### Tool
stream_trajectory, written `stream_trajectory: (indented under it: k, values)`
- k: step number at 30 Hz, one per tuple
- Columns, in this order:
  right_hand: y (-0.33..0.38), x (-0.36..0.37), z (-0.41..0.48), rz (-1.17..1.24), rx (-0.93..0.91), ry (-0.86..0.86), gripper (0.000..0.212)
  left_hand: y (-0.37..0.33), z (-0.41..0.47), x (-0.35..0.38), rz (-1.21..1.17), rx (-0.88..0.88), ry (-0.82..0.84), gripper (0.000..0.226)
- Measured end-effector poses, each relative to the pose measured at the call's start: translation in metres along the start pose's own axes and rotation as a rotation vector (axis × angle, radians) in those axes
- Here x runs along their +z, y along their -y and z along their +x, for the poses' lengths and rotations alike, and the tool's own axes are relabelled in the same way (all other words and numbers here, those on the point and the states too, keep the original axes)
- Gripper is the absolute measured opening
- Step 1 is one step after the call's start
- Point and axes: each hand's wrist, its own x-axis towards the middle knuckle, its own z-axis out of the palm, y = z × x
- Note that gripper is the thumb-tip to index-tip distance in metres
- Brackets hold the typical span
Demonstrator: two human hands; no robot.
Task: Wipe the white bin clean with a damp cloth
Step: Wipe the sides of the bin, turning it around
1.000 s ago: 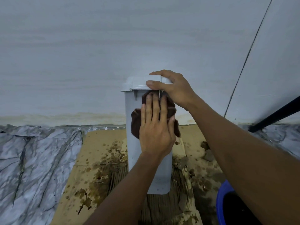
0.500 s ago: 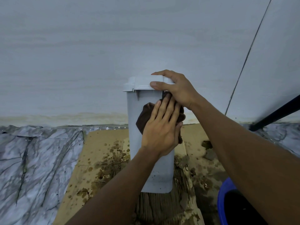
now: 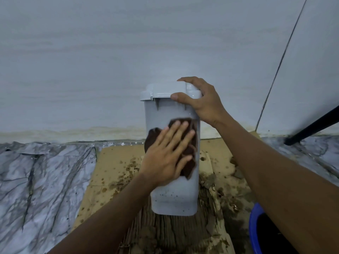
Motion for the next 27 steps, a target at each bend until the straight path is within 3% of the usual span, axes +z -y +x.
stream_trajectory:
  k: [4, 10, 13, 15, 19, 21, 23, 27]
  values:
    - [-0.002, -0.001, 0.001, 0.009, -0.012, -0.015, 0.056, -0.02, 0.013, 0.002, -0.023, -0.181, -0.02, 0.062]
    - [-0.006, -0.001, 0.003, 0.039, -0.007, -0.012, 0.055, -0.048, -0.071, 0.027, 0.027, 0.237, 0.162, 0.06]
    - [-0.004, 0.002, 0.002, 0.046, -0.003, -0.019, 0.056, -0.029, -0.086, 0.026, 0.039, 0.329, 0.164, 0.062]
    - [-0.003, 0.006, 0.002, 0.052, 0.001, -0.03, 0.056, -0.013, -0.067, 0.021, 0.028, 0.234, 0.106, 0.063]
    - [-0.003, 0.007, 0.006, 0.05, -0.002, -0.054, 0.053, -0.014, 0.0, 0.005, -0.01, -0.142, -0.025, 0.062]
    - [-0.004, 0.003, 0.008, 0.062, -0.001, -0.06, 0.05, -0.03, 0.008, 0.01, 0.005, -0.161, 0.001, 0.062]
    - [-0.005, 0.0, 0.007, 0.08, 0.007, -0.056, 0.049, -0.046, -0.009, 0.02, 0.018, -0.037, 0.055, 0.062]
    - [-0.005, 0.001, 0.005, 0.074, 0.009, -0.048, 0.051, -0.06, -0.084, 0.039, 0.081, 0.38, 0.22, 0.058]
